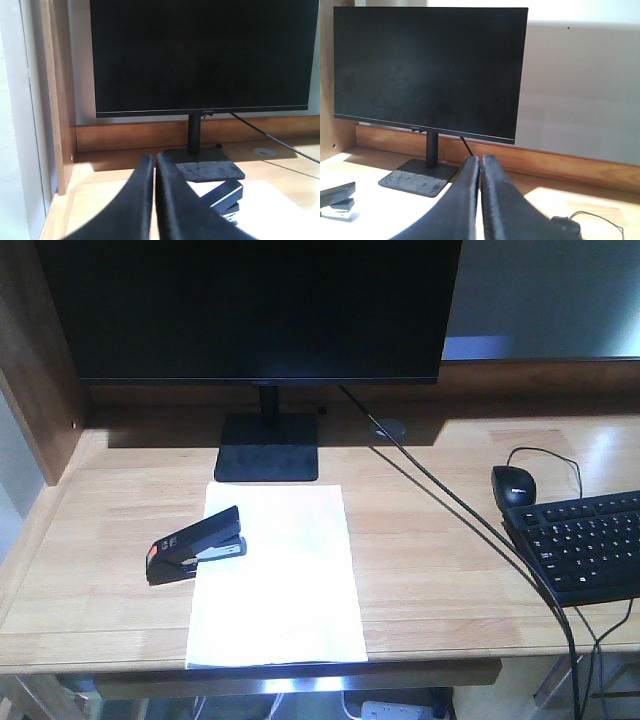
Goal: Grab stapler and paper to desk for stapling
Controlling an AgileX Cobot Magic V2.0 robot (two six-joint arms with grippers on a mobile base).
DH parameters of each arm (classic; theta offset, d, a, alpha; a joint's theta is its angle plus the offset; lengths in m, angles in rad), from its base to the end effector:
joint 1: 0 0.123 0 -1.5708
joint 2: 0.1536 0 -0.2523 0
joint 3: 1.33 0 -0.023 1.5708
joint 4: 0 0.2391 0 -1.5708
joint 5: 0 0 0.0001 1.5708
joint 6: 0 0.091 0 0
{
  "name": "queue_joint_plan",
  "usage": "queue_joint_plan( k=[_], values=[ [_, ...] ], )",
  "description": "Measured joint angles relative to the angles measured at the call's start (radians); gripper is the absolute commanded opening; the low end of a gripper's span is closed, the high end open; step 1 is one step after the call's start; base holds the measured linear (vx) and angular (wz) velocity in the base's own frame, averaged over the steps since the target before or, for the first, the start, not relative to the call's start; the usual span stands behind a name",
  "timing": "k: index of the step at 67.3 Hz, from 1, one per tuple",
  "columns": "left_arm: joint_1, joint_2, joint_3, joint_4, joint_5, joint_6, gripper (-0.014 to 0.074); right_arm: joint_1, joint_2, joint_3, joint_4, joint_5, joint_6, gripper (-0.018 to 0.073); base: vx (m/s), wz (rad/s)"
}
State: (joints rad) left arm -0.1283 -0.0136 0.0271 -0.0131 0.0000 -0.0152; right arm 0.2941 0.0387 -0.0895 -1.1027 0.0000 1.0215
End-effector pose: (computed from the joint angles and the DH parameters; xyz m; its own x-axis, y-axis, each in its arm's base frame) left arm 0.0770 -0.0099 0.2053 0.0694 -0.0375 -0.9969 0.1300 0.9911 -0.0282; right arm 0.0729 0.0220 0.2394 0.1547 -0.0379 -0.9872 -0.2782 0.9571 -0.0803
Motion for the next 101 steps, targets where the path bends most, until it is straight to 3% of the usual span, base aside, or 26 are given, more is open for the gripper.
queue_joint_plan(
  k=[83, 90, 101],
  values=[
    [0.0, 0.0, 0.0, 0.0, 0.0, 0.0, -0.0007, 0.0, 0.0, 0.0, 0.002, 0.0, -0.016, -0.0009, 0.0, 0.0],
    [0.0, 0.0, 0.0, 0.0, 0.0, 0.0, -0.0007, 0.0, 0.0, 0.0, 0.051, 0.0, -0.107, -0.0009, 0.0, 0.0],
    [0.0, 0.0, 0.0, 0.0, 0.0, 0.0, -0.0007, 0.0, 0.0, 0.0, 0.312, 0.008, -0.425, -0.0009, 0.0, 0.0]
  ],
)
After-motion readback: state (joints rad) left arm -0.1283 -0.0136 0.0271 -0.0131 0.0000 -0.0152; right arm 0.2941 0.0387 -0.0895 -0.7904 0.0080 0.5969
